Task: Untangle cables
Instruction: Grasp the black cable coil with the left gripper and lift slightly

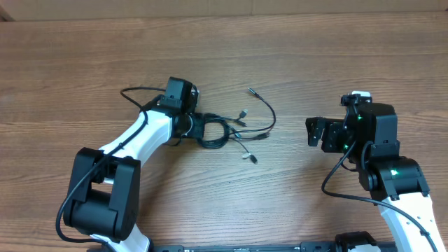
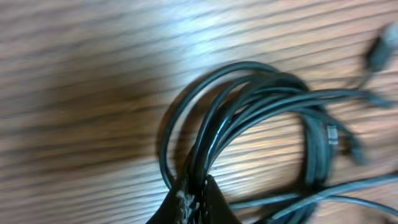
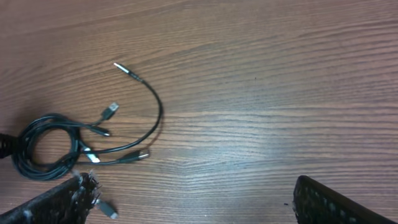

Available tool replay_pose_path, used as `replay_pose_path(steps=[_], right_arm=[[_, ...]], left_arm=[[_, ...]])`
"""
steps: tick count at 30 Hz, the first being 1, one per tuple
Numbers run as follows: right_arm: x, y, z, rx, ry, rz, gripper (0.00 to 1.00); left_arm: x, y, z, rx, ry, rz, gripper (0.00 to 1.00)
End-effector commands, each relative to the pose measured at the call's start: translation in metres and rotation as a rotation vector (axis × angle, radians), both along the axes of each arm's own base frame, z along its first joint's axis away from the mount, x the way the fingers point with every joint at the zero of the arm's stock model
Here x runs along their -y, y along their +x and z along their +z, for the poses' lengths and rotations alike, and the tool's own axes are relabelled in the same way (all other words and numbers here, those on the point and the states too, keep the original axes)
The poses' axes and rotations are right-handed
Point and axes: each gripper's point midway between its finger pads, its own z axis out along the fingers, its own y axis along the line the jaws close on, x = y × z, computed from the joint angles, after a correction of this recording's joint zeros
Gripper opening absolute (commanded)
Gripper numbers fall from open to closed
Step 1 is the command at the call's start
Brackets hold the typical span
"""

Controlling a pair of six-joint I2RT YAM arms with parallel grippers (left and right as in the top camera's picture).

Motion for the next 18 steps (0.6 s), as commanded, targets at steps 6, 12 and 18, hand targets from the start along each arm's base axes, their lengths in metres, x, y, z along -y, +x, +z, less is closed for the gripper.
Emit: replay_pose_path(steps=[6,12,18], right_arm=[[-0.004,0.001,0.009,0.008,0.011,0.016,1.0],[-0.005,0.003,0.001,-0.022,0.011,0.019,1.0],[-0.009,0.003,-0.003,-0.04,0.027,0.035,1.0]], left_arm=[[0.079,0.022,0.096,0.064,-0.439,-0.183,0.04],[0.055,0.024,0.077,0.054,-0.276,-0.123,0.04],[0.022,0.021,0.056,0.03,-0.077,-0.061,0.62]])
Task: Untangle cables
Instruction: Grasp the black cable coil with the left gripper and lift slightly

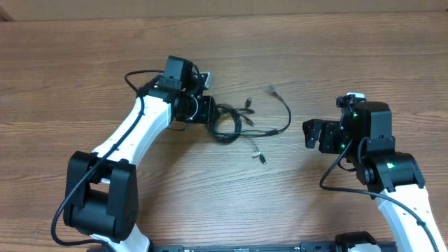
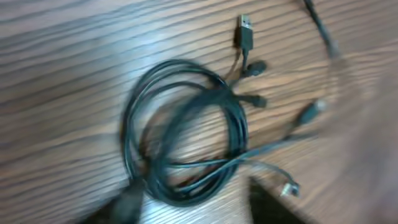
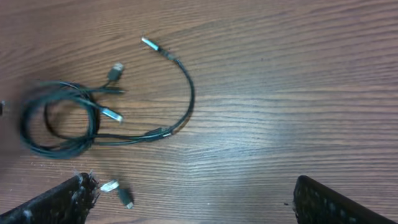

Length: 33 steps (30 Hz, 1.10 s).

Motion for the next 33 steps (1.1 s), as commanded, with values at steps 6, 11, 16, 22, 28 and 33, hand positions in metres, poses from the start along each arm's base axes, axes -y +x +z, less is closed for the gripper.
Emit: replay_pose_path(steps=[6,11,16,22,28,33], right_arm=[[-0.005,0.005,0.013,0.03,0.015,0.016,1.0],[-0.005,0.005,0.013,0.03,0.015,0.016,1.0],[-0.005,0.005,0.014,0.031,0.015,0.016,1.0],[-0.01,0.003,0.014,0.027,0.038,0.035,1.0],[-0.012,0.003,0.014,0.028,0.046,0.043,1.0],[-0.012,0.003,0.014,0.028,0.047,0.043,1.0]], left_arm=[[-0.03,-0.014,-0.016,-0.05,0.178,0.034,0.6],[-0.035,-0.032,-0.033,-0.114,0.195,0.044,0.53],[-0.035,-0.032,-0.042,-0.098,0.189,0.045,0.56],[-0.015,-0.008,-0.031,0.016,0.106,0.027,0.53],[0.008,0.0,-0.025,0.098,0.087,-0.035,0.5],[0.008,0.005,-0.033,0.157,0.187,-0.077,0.5]])
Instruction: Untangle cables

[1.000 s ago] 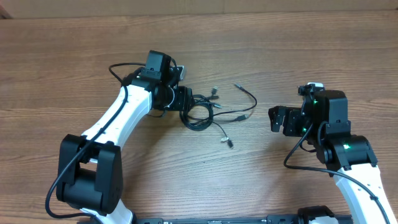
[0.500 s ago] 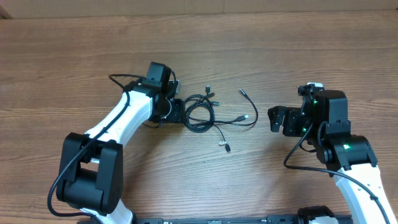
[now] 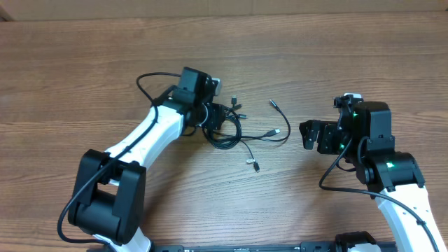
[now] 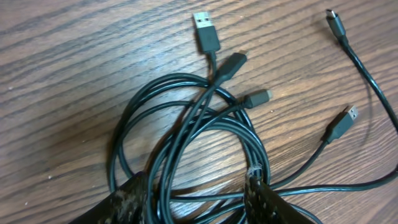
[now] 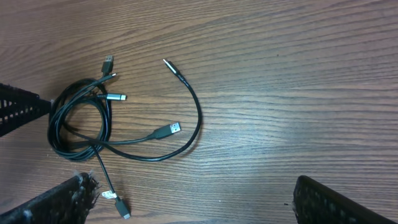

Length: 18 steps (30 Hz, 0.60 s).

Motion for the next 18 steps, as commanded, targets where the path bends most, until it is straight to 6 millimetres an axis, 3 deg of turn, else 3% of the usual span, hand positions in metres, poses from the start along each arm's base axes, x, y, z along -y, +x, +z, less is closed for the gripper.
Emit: replay_pose_path(steps=[1,8,14,15,17,18], right_arm=[[-0.004,0.005,0.014,0.035,0.011,0.012,1.0],[-0.004,0.006,0.015,0.042,0.012,0.012,1.0],[-0.004,0.008,0.017,0.05,0.013,0.012,1.0],[-0.004,0.008,0.017,0.054,0.013,0.012,1.0],[-0.004,0.009,0.018,0.059,0.013,0.012,1.0],[-0.004,0.01,0.019,0.062,0.014,0.012,1.0]], left_arm=[[-0.009,0.003,-0.012,0.033,0.114,-0.012,0.5],[-0.012,0.003,-0.031,0.007,0.148,-0.007,0.47],[-0.008,-0.006,-0.059,-0.058,0.161,-0.03,0.45],[-0.007,-0.007,-0.062,-0.064,0.159,-0.033,0.41],[-0.006,-0.007,-0.064,-0.069,0.156,-0.035,0.2],[-0.004,-0.005,-0.06,-0.062,0.149,-0.036,0.04]])
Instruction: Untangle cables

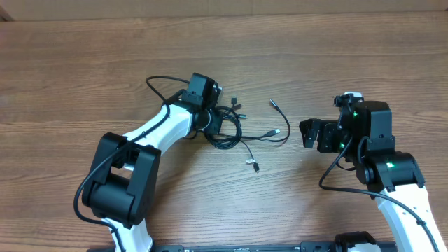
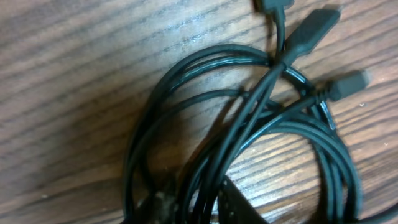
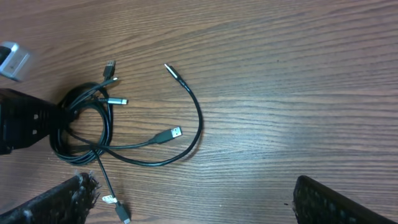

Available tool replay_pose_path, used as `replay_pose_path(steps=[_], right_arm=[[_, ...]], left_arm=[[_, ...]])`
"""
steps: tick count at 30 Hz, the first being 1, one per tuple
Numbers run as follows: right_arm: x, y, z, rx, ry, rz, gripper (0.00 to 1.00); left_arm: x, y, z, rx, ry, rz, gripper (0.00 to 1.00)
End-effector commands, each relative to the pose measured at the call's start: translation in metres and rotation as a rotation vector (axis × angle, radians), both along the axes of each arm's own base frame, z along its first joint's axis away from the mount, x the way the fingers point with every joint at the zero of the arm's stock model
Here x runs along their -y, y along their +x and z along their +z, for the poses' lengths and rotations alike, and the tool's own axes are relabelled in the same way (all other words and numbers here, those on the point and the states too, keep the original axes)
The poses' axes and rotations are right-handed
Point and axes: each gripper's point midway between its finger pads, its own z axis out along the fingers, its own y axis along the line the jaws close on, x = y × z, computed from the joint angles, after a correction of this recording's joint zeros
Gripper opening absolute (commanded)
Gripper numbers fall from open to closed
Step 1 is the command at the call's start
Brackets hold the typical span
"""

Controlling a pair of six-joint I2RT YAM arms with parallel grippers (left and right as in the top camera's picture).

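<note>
A tangle of thin black cables (image 1: 229, 130) lies coiled at mid table, with plug ends fanned out to the right (image 1: 277, 131) and one small plug (image 1: 255, 166) in front. My left gripper (image 2: 193, 204) is low on the coil's left side. Its fingers (image 2: 235, 205) are drawn close together with several strands pinched between them. The right wrist view shows the coil (image 3: 84, 124) and the left gripper's dark body (image 3: 28, 121) against it. My right gripper (image 3: 191, 190) hovers open to the right of the loose ends, touching nothing.
The wooden table (image 1: 336, 56) stretches around the cables. My left arm's own black cord (image 1: 159, 82) loops behind its wrist. The right arm (image 1: 392, 175) occupies the front right.
My left gripper has dropped closer to the coil, and its fingers, which stood wide apart around the strands, are now pinched on them. The cables and the right arm stayed put.
At first my left gripper was shut on the coil, left of centre. The bundle then lay farther right, with the gripper open over it. It stayed open over the still coil, and now it is shut on the strands.
</note>
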Motion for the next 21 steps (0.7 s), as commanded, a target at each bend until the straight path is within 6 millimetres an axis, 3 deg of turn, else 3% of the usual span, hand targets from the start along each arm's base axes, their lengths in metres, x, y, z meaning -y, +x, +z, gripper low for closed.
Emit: replay_pose_path(steps=[1,7,10,13,21], right_arm=[[-0.004,0.007,0.016,0.045,0.01,0.011,1.0],[-0.004,0.007,0.016,0.046,0.012,0.012,1.0],[-0.008,0.004,0.015,0.034,0.028,0.027,1.0],[-0.019,0.0,0.016,0.022,0.079,0.072,1.0],[-0.032,-0.003,0.019,0.016,0.142,0.127,1.0]], left_arm=[[0.007,-0.004,-0.006,-0.02,-0.008,-0.032,0.04],[0.031,0.009,0.039,0.037,-0.131,-0.071,0.04],[0.048,0.01,0.08,0.052,-0.234,-0.113,0.04],[0.066,-0.004,0.121,0.035,-0.366,-0.176,0.04],[0.09,-0.038,0.154,-0.066,-0.575,-0.283,0.04]])
